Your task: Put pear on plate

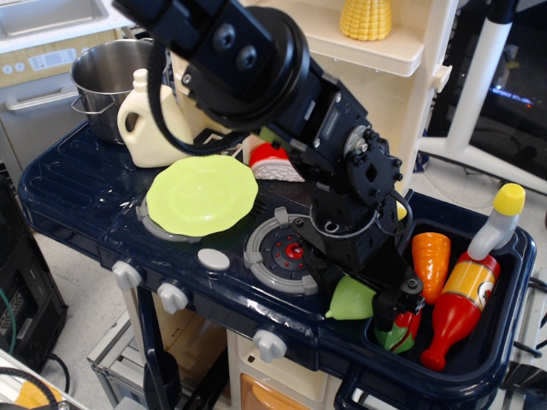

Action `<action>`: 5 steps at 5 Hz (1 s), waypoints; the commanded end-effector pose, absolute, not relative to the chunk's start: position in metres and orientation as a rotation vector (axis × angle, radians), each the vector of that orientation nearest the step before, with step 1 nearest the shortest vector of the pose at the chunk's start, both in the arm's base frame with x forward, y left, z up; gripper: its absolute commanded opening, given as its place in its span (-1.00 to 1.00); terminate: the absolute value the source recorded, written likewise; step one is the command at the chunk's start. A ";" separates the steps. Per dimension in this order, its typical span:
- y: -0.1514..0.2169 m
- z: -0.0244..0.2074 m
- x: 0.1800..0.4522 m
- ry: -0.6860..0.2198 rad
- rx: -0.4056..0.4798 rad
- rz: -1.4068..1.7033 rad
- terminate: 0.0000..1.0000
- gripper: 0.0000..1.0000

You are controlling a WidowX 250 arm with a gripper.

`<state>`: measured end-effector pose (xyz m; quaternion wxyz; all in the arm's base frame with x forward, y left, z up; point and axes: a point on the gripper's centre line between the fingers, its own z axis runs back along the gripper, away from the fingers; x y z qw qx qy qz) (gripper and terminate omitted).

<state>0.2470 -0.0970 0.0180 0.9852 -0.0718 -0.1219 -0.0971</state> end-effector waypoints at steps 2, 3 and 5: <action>-0.045 0.082 0.248 -0.163 0.055 -0.168 -1.00 -1.00; -0.004 0.081 0.253 -0.195 0.118 -0.220 -1.00 -1.00; 0.049 0.065 0.281 -0.266 0.120 -0.338 -1.00 -1.00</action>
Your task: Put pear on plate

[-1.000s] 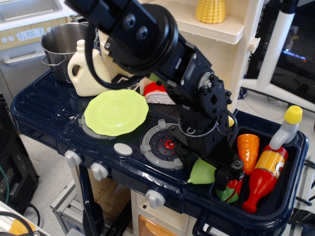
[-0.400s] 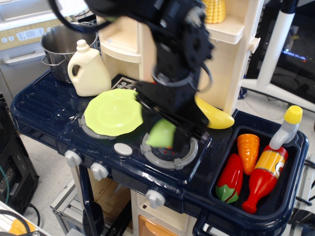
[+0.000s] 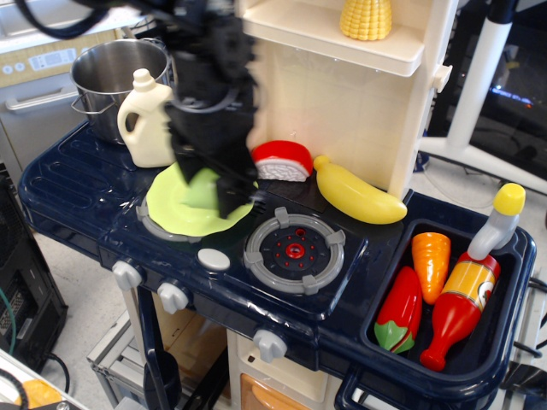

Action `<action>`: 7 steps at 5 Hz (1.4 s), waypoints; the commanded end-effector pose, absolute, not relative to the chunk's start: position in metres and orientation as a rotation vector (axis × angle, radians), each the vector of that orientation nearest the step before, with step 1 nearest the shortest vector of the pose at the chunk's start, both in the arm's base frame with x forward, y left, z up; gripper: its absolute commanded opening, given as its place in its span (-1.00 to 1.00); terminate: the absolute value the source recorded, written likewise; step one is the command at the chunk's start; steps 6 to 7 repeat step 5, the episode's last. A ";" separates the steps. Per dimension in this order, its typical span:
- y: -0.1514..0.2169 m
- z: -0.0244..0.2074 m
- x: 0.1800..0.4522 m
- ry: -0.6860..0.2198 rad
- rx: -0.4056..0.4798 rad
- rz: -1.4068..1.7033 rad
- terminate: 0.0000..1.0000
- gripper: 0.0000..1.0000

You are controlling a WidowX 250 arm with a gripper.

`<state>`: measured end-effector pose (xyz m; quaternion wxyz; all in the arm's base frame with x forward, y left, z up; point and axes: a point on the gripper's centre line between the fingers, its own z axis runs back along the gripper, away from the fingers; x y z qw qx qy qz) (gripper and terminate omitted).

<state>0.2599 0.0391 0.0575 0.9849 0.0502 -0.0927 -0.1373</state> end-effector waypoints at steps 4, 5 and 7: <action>0.062 0.053 0.291 -0.311 0.111 -0.408 -1.00 1.00; 0.062 0.053 0.291 -0.311 0.111 -0.408 1.00 1.00; 0.062 0.053 0.291 -0.311 0.111 -0.408 1.00 1.00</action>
